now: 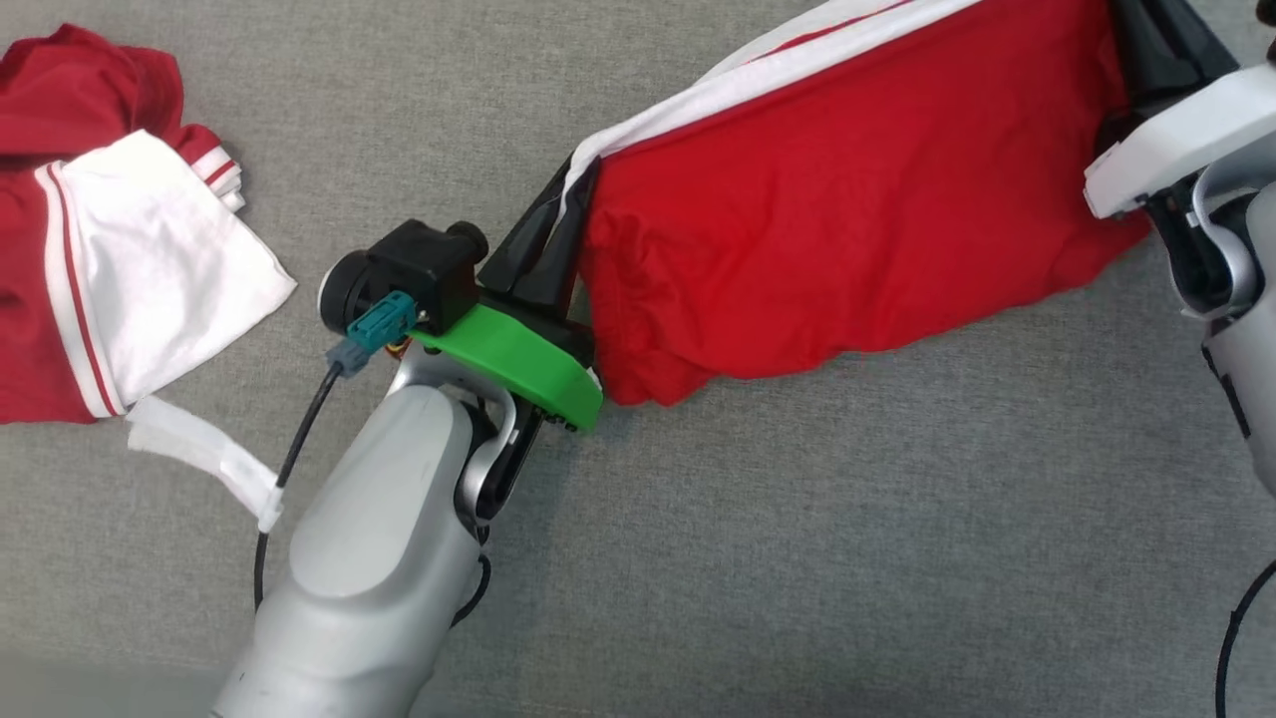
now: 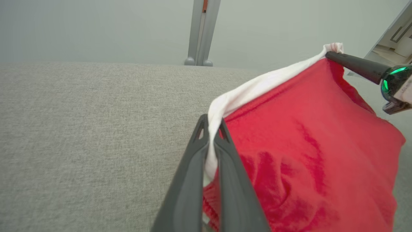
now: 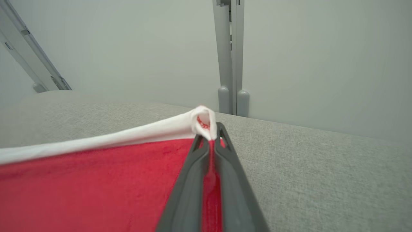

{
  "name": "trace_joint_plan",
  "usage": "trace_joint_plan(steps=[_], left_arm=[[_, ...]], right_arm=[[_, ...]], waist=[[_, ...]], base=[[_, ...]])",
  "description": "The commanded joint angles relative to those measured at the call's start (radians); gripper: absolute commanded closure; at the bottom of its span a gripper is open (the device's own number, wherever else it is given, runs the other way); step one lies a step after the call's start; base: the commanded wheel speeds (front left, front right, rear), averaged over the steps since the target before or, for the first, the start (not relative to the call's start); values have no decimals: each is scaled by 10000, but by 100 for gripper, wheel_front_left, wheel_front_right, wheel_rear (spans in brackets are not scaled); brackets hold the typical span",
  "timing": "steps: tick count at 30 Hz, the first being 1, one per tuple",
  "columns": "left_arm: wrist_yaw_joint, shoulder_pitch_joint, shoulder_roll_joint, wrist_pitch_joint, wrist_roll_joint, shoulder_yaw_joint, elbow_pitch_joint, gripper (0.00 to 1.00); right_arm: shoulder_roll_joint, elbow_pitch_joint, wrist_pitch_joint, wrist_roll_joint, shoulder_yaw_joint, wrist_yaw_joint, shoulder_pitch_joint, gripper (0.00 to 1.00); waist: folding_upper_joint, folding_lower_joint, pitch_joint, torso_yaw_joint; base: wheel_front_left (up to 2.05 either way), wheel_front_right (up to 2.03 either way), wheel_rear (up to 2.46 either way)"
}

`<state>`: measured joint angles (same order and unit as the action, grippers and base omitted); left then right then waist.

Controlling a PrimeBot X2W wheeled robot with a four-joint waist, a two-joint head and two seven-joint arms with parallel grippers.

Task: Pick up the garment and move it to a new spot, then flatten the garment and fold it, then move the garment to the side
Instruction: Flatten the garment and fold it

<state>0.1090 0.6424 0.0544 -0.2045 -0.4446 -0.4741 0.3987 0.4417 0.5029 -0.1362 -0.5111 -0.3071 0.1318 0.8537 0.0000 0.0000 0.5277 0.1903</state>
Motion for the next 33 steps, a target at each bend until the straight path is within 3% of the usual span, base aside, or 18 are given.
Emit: trace_joint_plan(steps=[1,10,11,12,13,14,19,27,33], left_arm=[[37,325,26,58,-98,-88,204,100],[155,1407,-10,319,-545,-843,1282,100],[163,1460,-12,291,-610,-897,1357,96],[174,1458,-15,284,-690,-964,1454,60],[157,1489,-14,153,-628,-980,1473,22],[113,1474,-15,56,-637,-969,1511,0],[-217,1015,-4,-438,-666,-675,1394,0],[-1240,-293,392,-607,189,1008,-697,0],[-1553,-1447,586,-609,936,2282,-1999,0]], right_arm=[[66,333,-133,-134,-91,-21,355,100],[-111,2637,-576,-531,-1286,-21,1992,100],[-162,2786,-643,-568,-1404,-19,2084,60],[-199,2965,-772,-593,-1495,-21,2176,0],[-212,3062,-912,-564,-1512,-21,2252,0],[-270,3163,-1040,-494,-1583,-19,2270,0],[-384,2829,-1301,89,-1366,-19,1762,0],[-945,-420,-1287,1339,632,-18,-815,0],[-1719,-2398,-1289,1974,1613,-18,-2774,0]], waist=[[0,0,289,303],[0,0,428,226],[0,0,422,198],[0,0,392,156],[0,0,359,119],[0,0,307,76],[0,0,-110,-158],[0,0,-828,-756],[0,0,-1352,-1218]], base=[[0,0,0],[0,0,0],[0,0,0],[0,0,0],[0,0,0],[0,0,0],[0,0,0],[0,0,0],[0,0,0]])
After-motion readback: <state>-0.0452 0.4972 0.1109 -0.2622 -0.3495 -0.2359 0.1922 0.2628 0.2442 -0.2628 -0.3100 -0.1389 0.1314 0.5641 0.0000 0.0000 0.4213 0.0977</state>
